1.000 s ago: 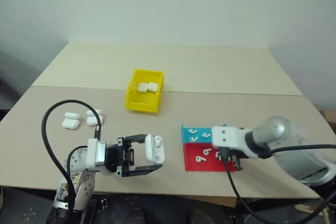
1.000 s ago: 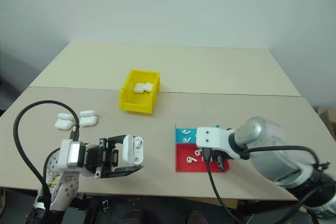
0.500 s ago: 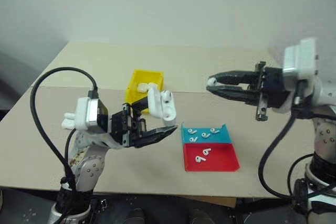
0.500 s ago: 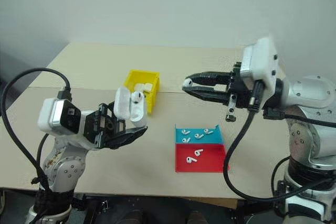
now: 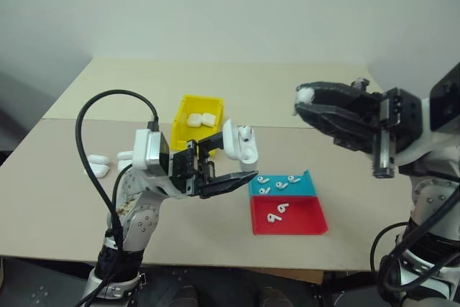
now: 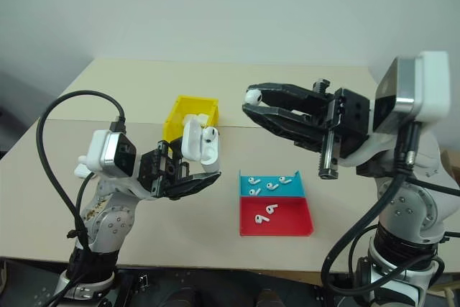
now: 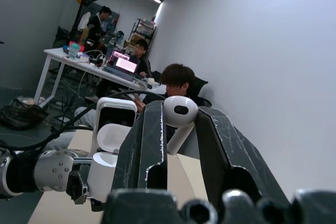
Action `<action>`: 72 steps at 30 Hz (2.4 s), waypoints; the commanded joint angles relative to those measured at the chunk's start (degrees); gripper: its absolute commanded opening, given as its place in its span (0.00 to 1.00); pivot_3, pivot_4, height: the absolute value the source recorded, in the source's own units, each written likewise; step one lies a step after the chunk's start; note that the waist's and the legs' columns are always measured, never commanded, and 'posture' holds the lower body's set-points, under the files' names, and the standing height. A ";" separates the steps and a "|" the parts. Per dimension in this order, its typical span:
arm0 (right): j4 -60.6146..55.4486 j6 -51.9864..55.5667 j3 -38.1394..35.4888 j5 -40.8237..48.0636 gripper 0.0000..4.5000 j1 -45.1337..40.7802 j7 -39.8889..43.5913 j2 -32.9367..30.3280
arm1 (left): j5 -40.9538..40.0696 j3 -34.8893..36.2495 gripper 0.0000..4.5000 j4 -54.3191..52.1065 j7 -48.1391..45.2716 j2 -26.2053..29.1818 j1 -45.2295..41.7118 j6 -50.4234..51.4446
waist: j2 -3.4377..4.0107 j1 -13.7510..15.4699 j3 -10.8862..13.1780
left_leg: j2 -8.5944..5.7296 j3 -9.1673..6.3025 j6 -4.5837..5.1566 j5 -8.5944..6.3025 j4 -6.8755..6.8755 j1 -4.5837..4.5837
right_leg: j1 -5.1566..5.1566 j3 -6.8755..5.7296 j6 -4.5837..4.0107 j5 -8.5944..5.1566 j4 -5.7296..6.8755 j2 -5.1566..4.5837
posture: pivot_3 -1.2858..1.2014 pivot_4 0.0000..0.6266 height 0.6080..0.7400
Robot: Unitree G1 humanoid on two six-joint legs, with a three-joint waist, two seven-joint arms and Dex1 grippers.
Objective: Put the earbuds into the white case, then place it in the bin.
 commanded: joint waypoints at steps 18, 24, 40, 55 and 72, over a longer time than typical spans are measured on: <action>-1.06 -6.20 19.02 -26.65 0.15 15.33 10.43 -34.51 | 1.35 7.31 0.61 -0.73 -8.45 9.89 8.04 -3.34 | 0.01 0.02 0.00 | 0.02 0.03 0.00 0.00 -0.01 0.03 | -0.01 0.00 0.00 -0.02 -0.06 -0.02 | 0.52 0.24 1.00; 3.22 -10.48 35.97 -45.00 0.15 7.27 13.41 -34.17 | 3.67 7.18 0.61 0.42 -10.96 10.40 10.25 -6.08 | 0.02 -0.19 0.00 | 0.03 0.08 0.00 0.00 -0.01 0.05 | -0.06 0.03 0.00 -0.02 -0.05 -0.02 | 0.52 0.24 1.00; 10.84 -14.75 45.12 -58.98 0.15 6.15 17.39 -28.60 | 5.70 7.64 0.61 -0.84 -10.04 10.67 14.36 -9.20 | 0.02 0.24 0.00 | 0.02 0.09 0.00 0.00 0.00 -0.05 | -0.14 0.02 -0.01 -0.02 -0.04 -0.03 | 0.52 0.24 1.00; 9.52 -14.92 38.71 -58.38 0.72 4.94 19.34 -28.37 | 6.00 8.58 0.61 0.48 -10.63 11.62 13.93 -10.15 | 0.01 0.20 0.00 | 0.02 0.09 0.00 0.00 0.00 0.16 | 0.05 0.02 -0.01 -0.02 -0.02 -0.03 | 0.52 0.24 1.00; 43.57 -16.58 48.47 -67.56 0.72 -22.10 25.55 -17.18 | 7.62 8.73 0.61 2.32 -13.17 12.78 17.27 -12.96 | 0.05 -0.14 0.02 | 0.04 0.15 0.01 -0.01 -0.04 -0.01 | -0.19 0.04 -0.07 -0.03 0.01 -0.03 | 0.52 0.24 1.00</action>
